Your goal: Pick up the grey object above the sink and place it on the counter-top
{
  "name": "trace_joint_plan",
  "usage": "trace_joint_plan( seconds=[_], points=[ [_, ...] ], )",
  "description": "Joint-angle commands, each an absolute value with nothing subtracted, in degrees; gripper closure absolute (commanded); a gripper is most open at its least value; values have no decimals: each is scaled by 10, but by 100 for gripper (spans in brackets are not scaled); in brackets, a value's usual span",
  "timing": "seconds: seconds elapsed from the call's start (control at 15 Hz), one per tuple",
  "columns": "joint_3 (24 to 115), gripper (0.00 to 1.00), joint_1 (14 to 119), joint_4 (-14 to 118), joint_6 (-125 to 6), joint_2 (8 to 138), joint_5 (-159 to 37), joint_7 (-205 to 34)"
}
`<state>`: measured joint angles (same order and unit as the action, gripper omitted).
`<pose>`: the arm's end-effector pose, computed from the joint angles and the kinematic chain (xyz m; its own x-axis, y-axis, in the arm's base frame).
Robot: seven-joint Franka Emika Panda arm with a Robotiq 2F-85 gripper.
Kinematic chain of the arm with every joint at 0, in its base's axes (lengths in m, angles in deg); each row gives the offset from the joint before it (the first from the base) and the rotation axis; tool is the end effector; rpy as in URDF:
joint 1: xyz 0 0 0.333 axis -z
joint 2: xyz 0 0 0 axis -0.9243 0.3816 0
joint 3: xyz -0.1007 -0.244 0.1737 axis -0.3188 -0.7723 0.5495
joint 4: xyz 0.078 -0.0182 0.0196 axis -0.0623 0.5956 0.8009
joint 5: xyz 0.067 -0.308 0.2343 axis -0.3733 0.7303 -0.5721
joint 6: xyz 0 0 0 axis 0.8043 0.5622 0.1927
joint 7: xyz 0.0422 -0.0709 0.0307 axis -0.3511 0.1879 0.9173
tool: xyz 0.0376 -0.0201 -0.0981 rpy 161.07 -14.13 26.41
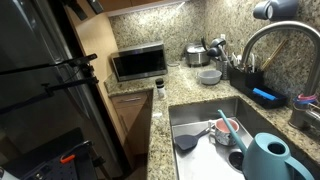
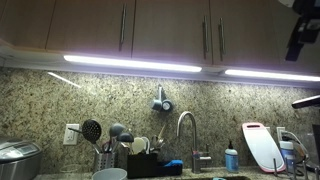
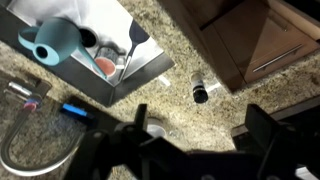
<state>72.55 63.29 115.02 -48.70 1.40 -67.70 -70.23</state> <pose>0.3027 0.0200 0.5301 0.8909 0.2069 0.4044 0.2265 -0.9740 -0.0006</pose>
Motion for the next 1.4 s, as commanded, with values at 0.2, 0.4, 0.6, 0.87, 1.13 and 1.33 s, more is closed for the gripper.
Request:
trace_joint_plan(
  seconds=[0.2, 0.4, 0.6, 0.87, 1.13, 1.33],
  points=[
    [703, 0, 611, 1186, -766, 40, -642, -650],
    [675, 0, 595, 1187, -901, 75, -621, -621],
    [614, 0, 529, 1188, -982, 90, -626, -585],
    [617, 0, 537, 1188, -957, 86, -617, -608],
    [619, 0, 541, 1188, -956, 85, -616, -609],
    [625, 0, 543, 1188, -962, 95, -614, -610]
  ],
)
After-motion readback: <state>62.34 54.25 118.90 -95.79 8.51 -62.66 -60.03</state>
